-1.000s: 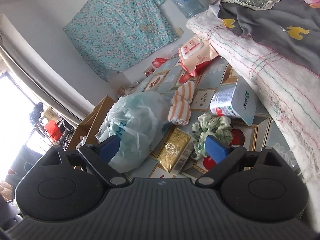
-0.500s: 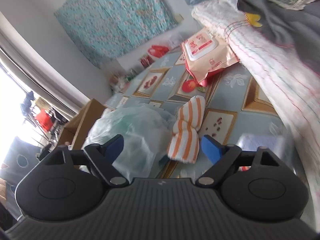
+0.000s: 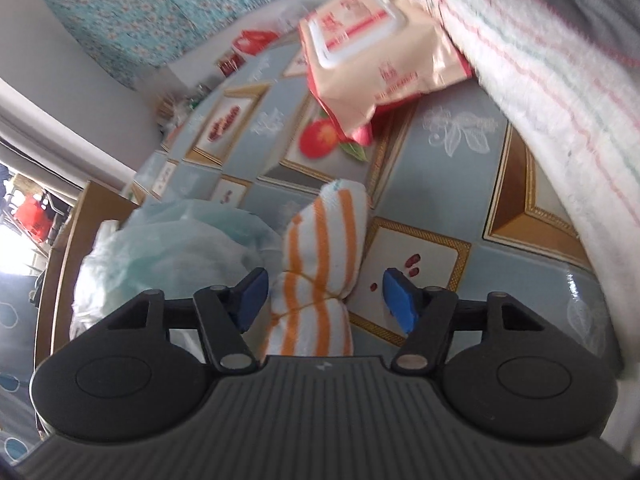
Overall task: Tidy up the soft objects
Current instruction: 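Close the right tool on the orange-striped towel, then lift the striped towel with the right tool and carry it to the box, then lower the striped towel into the box and open the right tool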
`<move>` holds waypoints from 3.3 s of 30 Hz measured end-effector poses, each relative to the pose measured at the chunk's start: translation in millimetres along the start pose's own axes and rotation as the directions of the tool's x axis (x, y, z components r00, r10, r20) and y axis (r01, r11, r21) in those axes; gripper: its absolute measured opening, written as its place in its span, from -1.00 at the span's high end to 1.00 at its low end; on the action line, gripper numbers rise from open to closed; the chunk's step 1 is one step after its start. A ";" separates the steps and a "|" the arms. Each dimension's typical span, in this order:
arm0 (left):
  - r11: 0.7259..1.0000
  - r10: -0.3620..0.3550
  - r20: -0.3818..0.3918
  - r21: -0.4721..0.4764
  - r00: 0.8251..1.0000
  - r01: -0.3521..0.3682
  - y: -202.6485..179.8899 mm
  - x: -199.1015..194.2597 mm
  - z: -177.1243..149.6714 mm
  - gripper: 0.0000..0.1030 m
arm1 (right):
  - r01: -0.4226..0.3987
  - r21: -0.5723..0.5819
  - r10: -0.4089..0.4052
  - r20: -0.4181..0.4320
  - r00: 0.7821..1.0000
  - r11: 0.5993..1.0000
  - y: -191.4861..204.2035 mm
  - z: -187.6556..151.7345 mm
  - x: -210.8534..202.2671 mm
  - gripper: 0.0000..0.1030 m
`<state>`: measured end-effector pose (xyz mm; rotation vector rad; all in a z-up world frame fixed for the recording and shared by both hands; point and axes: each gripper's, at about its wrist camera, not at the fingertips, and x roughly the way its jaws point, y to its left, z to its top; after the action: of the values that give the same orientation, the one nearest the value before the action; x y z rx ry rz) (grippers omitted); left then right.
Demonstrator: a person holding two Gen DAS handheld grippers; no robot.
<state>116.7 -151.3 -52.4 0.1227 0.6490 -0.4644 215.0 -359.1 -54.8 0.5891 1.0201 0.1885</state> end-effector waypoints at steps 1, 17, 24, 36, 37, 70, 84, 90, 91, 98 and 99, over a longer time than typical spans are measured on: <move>1.000 -0.001 0.000 0.000 1.000 0.001 0.7 0.1 -0.2 -0.19 | -0.017 0.004 0.017 -0.003 1.000 1.000 -0.6 0.6 2.5 -0.15; 1.000 0.003 -0.037 -0.007 0.999 -0.003 1.5 6.9 5.1 -0.45 | -0.091 -0.012 0.090 -0.045 0.995 0.996 -1.3 -11.7 -5.9 0.17; 1.000 0.025 -0.049 -0.019 0.998 -0.026 1.4 17.9 12.1 -0.45 | -0.180 -0.002 0.180 -0.021 0.983 0.984 -1.9 -18.5 -21.4 0.18; 0.999 0.050 -0.043 -0.003 0.998 -0.050 -6.9 25.0 16.0 0.02 | -0.258 -0.009 0.258 0.031 0.966 0.966 -5.4 -26.4 -46.9 0.18; 0.999 0.052 -0.035 0.000 0.998 -0.052 -8.1 23.2 16.4 0.03 | -0.263 -0.008 0.263 0.038 0.964 0.965 -5.7 -26.9 -49.4 0.18; 0.823 0.498 0.156 -0.395 0.853 -0.408 110.8 -210.5 -34.2 0.06 | -0.655 -0.282 0.585 -0.298 0.754 0.701 256.6 -115.7 -51.3 0.18; 0.632 0.698 0.100 -0.552 0.709 -0.544 193.2 -279.4 -75.9 -0.27 | -0.515 -0.212 0.342 -0.536 0.772 0.830 395.8 -128.9 95.9 0.17; 0.565 0.735 0.047 -0.595 0.677 -0.572 212.7 -302.6 -94.1 -0.34 | -0.422 -0.171 0.254 -0.583 0.772 0.890 416.7 -150.2 159.2 0.13; 0.557 0.736 0.038 -0.601 0.676 -0.573 215.2 -304.4 -97.7 -0.35 | -0.409 -0.180 0.235 -0.589 0.773 0.895 420.3 -156.5 166.5 0.13; 0.509 0.742 -0.015 -0.639 0.671 -0.577 224.3 -317.2 -119.9 -0.35 | -0.360 -0.180 0.171 -0.636 0.753 0.915 426.6 -183.6 188.8 0.02; 0.508 0.740 -0.017 -0.641 0.672 -0.575 224.0 -318.4 -122.7 -0.35 | -0.360 -0.176 0.172 -0.637 0.751 0.916 425.7 -184.1 187.0 -0.01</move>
<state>-72.1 199.5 36.3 -0.3006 0.4066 0.5114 208.3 140.5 -33.4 0.4029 1.5012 0.8232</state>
